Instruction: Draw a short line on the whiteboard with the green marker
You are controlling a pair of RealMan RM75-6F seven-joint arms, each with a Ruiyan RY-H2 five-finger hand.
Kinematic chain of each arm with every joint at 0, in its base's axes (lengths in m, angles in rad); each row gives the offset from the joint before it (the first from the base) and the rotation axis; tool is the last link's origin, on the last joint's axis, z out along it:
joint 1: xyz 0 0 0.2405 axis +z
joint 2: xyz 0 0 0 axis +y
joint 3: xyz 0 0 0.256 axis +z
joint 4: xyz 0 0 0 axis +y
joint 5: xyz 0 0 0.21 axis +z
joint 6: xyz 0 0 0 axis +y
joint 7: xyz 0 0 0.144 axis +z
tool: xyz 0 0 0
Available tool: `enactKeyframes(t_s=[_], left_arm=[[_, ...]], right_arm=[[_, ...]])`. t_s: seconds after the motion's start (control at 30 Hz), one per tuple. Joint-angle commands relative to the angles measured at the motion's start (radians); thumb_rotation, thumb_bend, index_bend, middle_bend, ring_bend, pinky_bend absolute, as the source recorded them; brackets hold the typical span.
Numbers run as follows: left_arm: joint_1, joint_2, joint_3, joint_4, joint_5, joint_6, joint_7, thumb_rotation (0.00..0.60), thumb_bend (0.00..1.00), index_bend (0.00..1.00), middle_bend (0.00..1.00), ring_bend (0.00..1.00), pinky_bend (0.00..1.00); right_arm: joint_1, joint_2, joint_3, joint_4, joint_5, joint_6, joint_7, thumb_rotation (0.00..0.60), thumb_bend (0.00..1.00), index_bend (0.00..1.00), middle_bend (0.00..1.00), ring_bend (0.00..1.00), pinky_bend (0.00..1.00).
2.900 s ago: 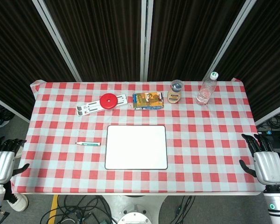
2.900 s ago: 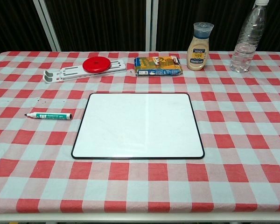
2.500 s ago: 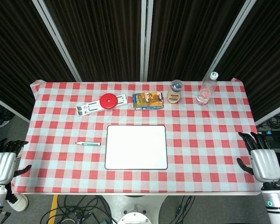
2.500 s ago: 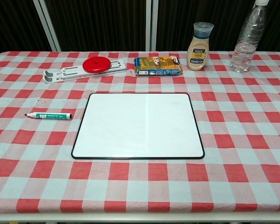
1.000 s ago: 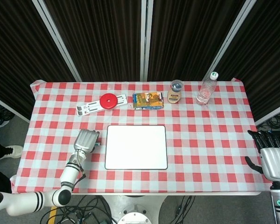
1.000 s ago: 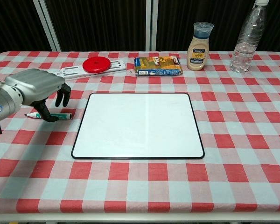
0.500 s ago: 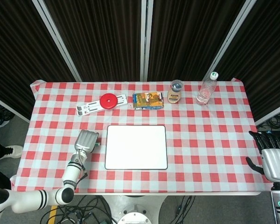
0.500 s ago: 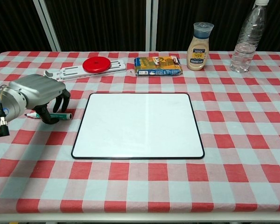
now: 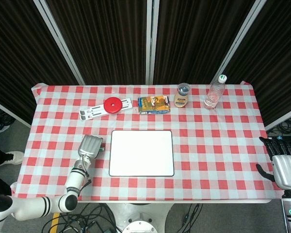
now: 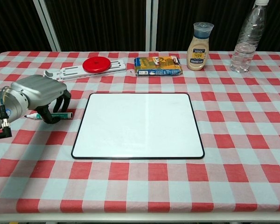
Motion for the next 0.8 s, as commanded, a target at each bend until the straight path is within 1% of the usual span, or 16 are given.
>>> enactKeyframes(t_s=[0.03, 0.3, 0.4, 0.53, 0.63, 0.73, 0.8], left_arm=[[0.000, -0.001, 0.003, 0.005, 0.008, 0.001, -0.010, 0.600, 0.36, 0.51, 0.54, 0.81, 0.95], [0.001, 0.024, 0.005, 0.001, 0.043, -0.010, -0.062, 0.600, 0.42, 0.55, 0.58, 0.81, 0.96], [0.008, 0.053, -0.009, -0.019, 0.090, 0.006, -0.117, 0.600, 0.44, 0.57, 0.60, 0.82, 0.96], [0.026, 0.105, -0.056, -0.076, 0.179, 0.030, -0.276, 0.600, 0.45, 0.57, 0.62, 0.82, 0.96], [0.037, 0.131, -0.102, -0.119, 0.239, 0.000, -0.471, 0.600, 0.45, 0.57, 0.62, 0.82, 0.96], [0.040, 0.125, -0.124, -0.123, 0.323, -0.027, -0.656, 0.600, 0.47, 0.57, 0.62, 0.82, 0.96], [0.038, 0.099, -0.129, -0.094, 0.377, -0.031, -0.760, 0.600, 0.47, 0.57, 0.62, 0.82, 0.96]], right_arm=[[0.000, 0.000, 0.000, -0.001, 0.001, -0.001, -0.001, 0.600, 0.16, 0.11, 0.17, 0.09, 0.11], [-0.002, 0.001, 0.002, -0.003, 0.000, 0.004, 0.000, 0.600, 0.16, 0.11, 0.17, 0.09, 0.11], [-0.005, 0.002, 0.002, -0.003, -0.002, 0.011, 0.002, 0.600, 0.16, 0.11, 0.17, 0.09, 0.11], [-0.008, 0.003, 0.002, -0.004, -0.005, 0.019, 0.003, 0.600, 0.16, 0.11, 0.17, 0.09, 0.11], [-0.010, 0.002, 0.000, -0.004, -0.008, 0.020, 0.005, 0.600, 0.16, 0.11, 0.17, 0.09, 0.11], [-0.013, 0.002, -0.001, -0.004, -0.009, 0.024, 0.007, 0.600, 0.16, 0.11, 0.17, 0.09, 0.11], [-0.015, 0.003, -0.002, -0.005, -0.010, 0.026, 0.007, 0.600, 0.16, 0.11, 0.17, 0.09, 0.11]])
